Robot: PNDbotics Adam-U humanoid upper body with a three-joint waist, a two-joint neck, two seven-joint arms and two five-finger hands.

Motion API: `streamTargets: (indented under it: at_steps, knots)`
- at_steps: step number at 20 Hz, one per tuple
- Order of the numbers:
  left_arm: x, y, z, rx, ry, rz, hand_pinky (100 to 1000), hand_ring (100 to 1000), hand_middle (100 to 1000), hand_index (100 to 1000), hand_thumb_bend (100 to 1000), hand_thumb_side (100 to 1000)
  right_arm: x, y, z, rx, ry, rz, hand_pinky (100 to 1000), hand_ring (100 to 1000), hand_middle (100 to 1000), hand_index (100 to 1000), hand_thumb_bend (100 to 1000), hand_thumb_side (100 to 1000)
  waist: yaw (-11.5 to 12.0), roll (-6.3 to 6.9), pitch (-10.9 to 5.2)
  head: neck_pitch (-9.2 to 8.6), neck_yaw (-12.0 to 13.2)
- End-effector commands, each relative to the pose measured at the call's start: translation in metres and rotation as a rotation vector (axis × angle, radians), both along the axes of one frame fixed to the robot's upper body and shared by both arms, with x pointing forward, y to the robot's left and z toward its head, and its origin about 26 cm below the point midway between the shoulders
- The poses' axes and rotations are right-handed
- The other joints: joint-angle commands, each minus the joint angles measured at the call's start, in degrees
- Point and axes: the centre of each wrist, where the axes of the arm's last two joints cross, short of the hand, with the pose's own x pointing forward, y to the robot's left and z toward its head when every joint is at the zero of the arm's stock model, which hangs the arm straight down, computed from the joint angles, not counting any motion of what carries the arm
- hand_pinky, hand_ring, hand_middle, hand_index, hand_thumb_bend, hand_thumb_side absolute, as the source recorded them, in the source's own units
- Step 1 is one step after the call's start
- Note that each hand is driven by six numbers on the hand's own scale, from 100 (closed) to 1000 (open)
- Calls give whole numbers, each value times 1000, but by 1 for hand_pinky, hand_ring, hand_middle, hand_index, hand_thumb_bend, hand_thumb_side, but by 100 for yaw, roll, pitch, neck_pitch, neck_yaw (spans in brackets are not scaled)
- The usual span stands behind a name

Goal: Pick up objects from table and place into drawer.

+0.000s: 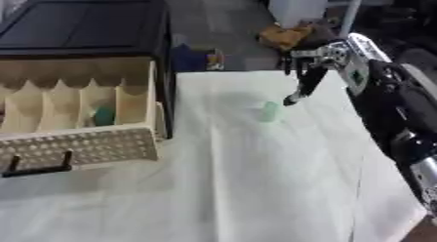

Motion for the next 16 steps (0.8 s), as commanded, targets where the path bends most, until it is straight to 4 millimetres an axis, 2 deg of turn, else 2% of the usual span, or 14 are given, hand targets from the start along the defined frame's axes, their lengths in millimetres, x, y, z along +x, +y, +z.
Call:
streamTargets:
  at_steps: [1, 6, 7, 8, 12, 16]
  knots:
    - [-3, 1, 9, 14, -29, 9, 100, 100, 100, 755, 158, 950, -2, -7, 12, -4, -37, -11, 441, 608, 697, 887, 565, 280, 14, 7, -89, 15, -26]
    - [-3, 1, 8, 14, -28, 9, 100, 100, 100, 754, 158, 950, -1, -6, 6, -3, -47, -13, 438, 606, 697, 884, 563, 279, 25, 11, -84, 8, -38]
    - [-3, 1, 8, 13, -28, 9, 100, 100, 100, 748, 159, 953, -1, -5, 5, -3, -45, -13, 378, 578, 693, 875, 546, 274, 31, 13, -79, 7, -44]
    - [-3, 1, 8, 11, -27, 10, 100, 100, 100, 748, 158, 952, 0, -5, 1, -2, -40, -11, 376, 575, 691, 874, 549, 272, 44, 16, -71, 5, -55]
    - [-3, 0, 8, 11, -24, 9, 100, 100, 100, 741, 158, 954, 0, -5, -4, 2, -33, -2, 388, 586, 699, 874, 547, 270, 50, 16, -56, -1, -67]
    - [-3, -1, 7, 13, -18, 4, 100, 100, 100, 737, 159, 958, 1, -3, -10, -1, -23, -4, 424, 644, 706, 870, 534, 269, 54, 7, -42, -16, -83]
